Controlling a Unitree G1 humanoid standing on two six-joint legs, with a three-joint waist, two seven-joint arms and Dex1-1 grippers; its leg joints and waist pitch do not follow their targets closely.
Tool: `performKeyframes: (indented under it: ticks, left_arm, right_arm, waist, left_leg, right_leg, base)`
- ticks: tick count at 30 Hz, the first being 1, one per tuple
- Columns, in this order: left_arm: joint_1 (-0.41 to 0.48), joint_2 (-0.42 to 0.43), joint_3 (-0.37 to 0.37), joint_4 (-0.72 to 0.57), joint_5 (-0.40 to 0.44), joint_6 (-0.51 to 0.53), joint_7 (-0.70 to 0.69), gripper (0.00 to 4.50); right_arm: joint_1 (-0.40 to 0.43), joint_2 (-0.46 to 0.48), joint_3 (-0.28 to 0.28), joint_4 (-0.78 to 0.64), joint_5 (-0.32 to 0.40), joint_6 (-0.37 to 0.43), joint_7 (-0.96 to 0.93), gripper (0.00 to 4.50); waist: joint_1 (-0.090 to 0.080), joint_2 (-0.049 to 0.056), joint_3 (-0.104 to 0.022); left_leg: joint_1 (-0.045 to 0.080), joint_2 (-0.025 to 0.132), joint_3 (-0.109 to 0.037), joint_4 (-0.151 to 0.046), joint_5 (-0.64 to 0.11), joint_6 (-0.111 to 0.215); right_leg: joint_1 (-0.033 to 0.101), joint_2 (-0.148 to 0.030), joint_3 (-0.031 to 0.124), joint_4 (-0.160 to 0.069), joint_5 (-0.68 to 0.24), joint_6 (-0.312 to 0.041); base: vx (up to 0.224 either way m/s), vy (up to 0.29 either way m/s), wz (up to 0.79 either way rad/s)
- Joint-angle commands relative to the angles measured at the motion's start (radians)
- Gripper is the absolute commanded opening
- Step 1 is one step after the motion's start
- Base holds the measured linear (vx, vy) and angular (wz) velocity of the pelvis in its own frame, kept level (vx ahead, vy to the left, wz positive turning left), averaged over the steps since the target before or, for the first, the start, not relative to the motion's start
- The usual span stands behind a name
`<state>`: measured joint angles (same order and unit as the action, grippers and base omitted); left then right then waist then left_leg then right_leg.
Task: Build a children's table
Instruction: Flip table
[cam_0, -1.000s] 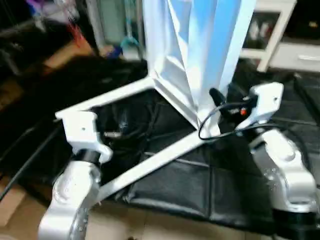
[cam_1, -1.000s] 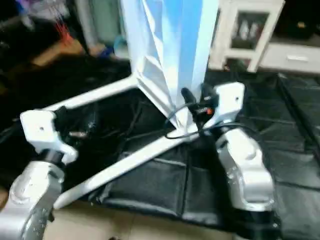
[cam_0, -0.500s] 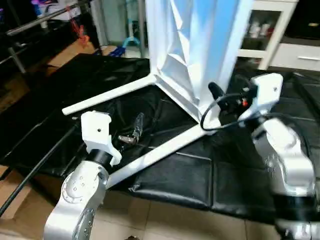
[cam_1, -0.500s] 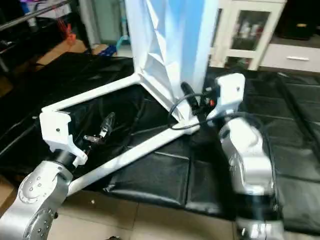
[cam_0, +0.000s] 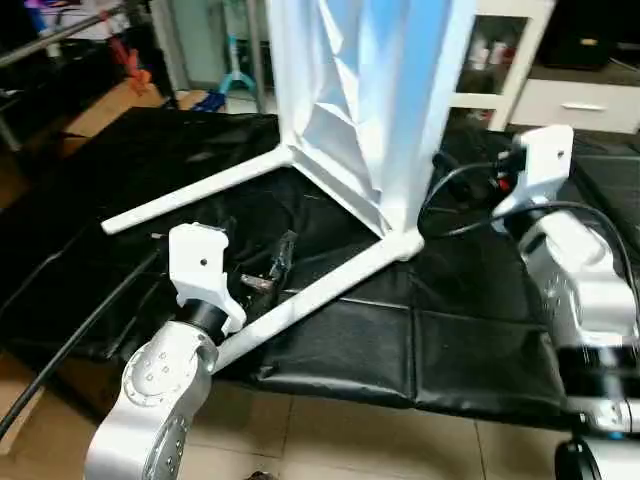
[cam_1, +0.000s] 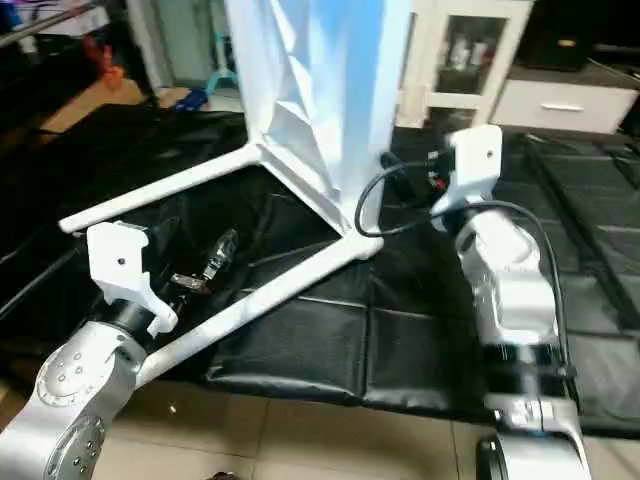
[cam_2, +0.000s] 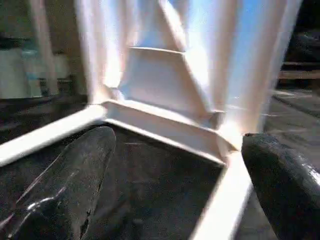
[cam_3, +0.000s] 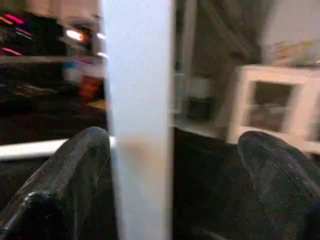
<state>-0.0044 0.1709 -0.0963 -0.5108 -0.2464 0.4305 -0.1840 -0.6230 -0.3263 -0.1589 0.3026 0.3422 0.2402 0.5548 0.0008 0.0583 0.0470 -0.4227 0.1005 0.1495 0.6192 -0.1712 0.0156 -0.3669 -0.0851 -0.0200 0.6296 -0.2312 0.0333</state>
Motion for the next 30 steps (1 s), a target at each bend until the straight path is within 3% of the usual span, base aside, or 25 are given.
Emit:
performKeyframes:
  ticks: [1,4,6,8,9,11,14,16,20,22,26,30]
  left_arm:
    - [-0.011,0.015,-0.008,-0.031,-0.018,0.022,-0.026,4.5]
    - [-0.013,0.032,-0.007,-0.051,-0.031,0.037,-0.05,4.5]
    - [-0.012,0.034,-0.006,-0.055,-0.031,0.039,-0.051,4.5]
    - [-0.012,0.034,-0.006,-0.059,-0.031,0.042,-0.05,4.5]
    - [-0.014,0.029,-0.005,-0.063,-0.027,0.052,-0.038,4.5]
    - [-0.015,0.026,-0.009,-0.062,-0.013,0.061,-0.023,4.5]
    - [-0.02,0.024,-0.018,-0.057,-0.002,0.066,-0.017,4.5]
    - [-0.026,0.028,-0.022,-0.06,-0.009,0.074,-0.025,4.5]
    - [-0.03,0.033,-0.02,-0.068,-0.014,0.084,-0.031,4.5]
    - [-0.026,0.036,-0.022,-0.076,-0.012,0.09,-0.031,4.5]
    - [-0.015,0.043,-0.026,-0.086,-0.006,0.1,-0.029,4.5]
    - [-0.015,0.046,-0.026,-0.091,-0.003,0.106,-0.028,4.5]
  right_arm:
    - [-0.04,-0.013,-0.013,0.032,0.024,-0.002,0.05,4.47]
    - [-0.111,-0.04,0.022,0.17,-0.017,-0.051,0.143,4.47]
    - [-0.123,-0.043,0.028,0.193,-0.022,-0.055,0.157,4.47]
    - [-0.135,-0.045,0.033,0.218,-0.034,-0.072,0.161,4.47]
    - [-0.158,-0.04,0.032,0.258,-0.039,-0.091,0.154,4.47]
    - [-0.176,-0.028,0.034,0.293,-0.046,-0.114,0.136,4.47]
    - [-0.207,-0.005,0.045,0.35,-0.056,-0.144,0.136,4.47]
    - [-0.238,0.003,0.05,0.408,-0.06,-0.166,0.162,4.47]
    - [-0.271,0.002,0.066,0.469,-0.069,-0.171,0.229,4.47]
    - [-0.284,-0.004,0.08,0.494,-0.075,-0.17,0.272,4.47]
    - [-0.305,-0.007,0.083,0.539,-0.092,-0.2,0.264,4.47]
    - [-0.339,0.005,0.076,0.6,-0.111,-0.229,0.204,4.31]
  waist:
    - [0.001,-0.012,-0.052]
    - [0.005,-0.023,-0.051]
    - [0.01,-0.017,-0.05]
    - [0.011,-0.019,-0.052]
    - [0.014,-0.027,-0.055]
    - [0.015,-0.024,-0.055]
    - [0.018,-0.017,-0.058]
    - [0.02,-0.02,-0.062]
    - [0.035,-0.022,-0.066]
    - [0.039,-0.024,-0.067]
    - [0.043,-0.024,-0.062]
    - [0.042,-0.028,-0.059]
  left_leg:
    - [0.031,0.1,-0.058,-0.099,-0.536,-0.079]
    - [0.032,0.101,-0.05,-0.096,-0.525,-0.068]
    - [0.034,0.106,-0.046,-0.096,-0.507,-0.062]
    - [0.034,0.107,-0.044,-0.096,-0.491,-0.058]
    - [0.032,0.107,-0.041,-0.093,-0.451,-0.04]
    - [0.026,0.108,-0.038,-0.092,-0.412,-0.023]
    - [0.028,0.11,-0.034,-0.09,-0.378,-0.004]
    - [0.025,0.112,-0.029,-0.088,-0.319,0.022]
    - [0.029,0.116,-0.015,-0.078,-0.217,0.068]
    - [0.03,0.117,-0.012,-0.075,-0.207,0.083]
    - [0.033,0.121,-0.009,-0.078,-0.234,0.075]
    - [0.036,0.123,-0.007,-0.085,-0.305,0.026]
  right_leg:
    - [0.001,-0.069,0.025,-0.091,-0.302,-0.169]
    - [-0.001,-0.072,0.022,-0.092,-0.306,-0.192]
    - [-0.002,-0.073,0.02,-0.093,-0.283,-0.2]
    - [-0.001,-0.07,0.017,-0.09,-0.247,-0.206]
    - [0.004,-0.075,0.017,-0.084,-0.215,-0.224]
    - [0.009,-0.075,0.015,-0.083,-0.189,-0.236]
    - [0.01,-0.072,0.013,-0.079,-0.146,-0.246]
    - [0.017,-0.07,0.01,-0.073,-0.078,-0.264]
    - [0.019,-0.067,0.009,-0.064,0.023,-0.293]
    - [0.019,-0.065,0.007,-0.061,0.034,-0.305]
    - [0.014,-0.066,0.007,-0.064,-0.027,-0.306]
    - [0.009,-0.064,0.007,-0.071,-0.119,-0.281]
  base:
    - [0.0,0.0,0.0]
    - [0.0,0.0,0.0]
    - [0.0,0.0,0.0]
    - [0.0,0.0,0.0]
    - [0.0,0.0,0.0]
    - [0.0,0.0,0.0]
    - [0.0,0.0,0.0]
    - [0.0,0.0,0.0]
    - [0.0,0.0,0.0]
    - [0.0,0.0,0.0]
    - [0.0,0.0,0.0]
    - [0.0,0.0,0.0]
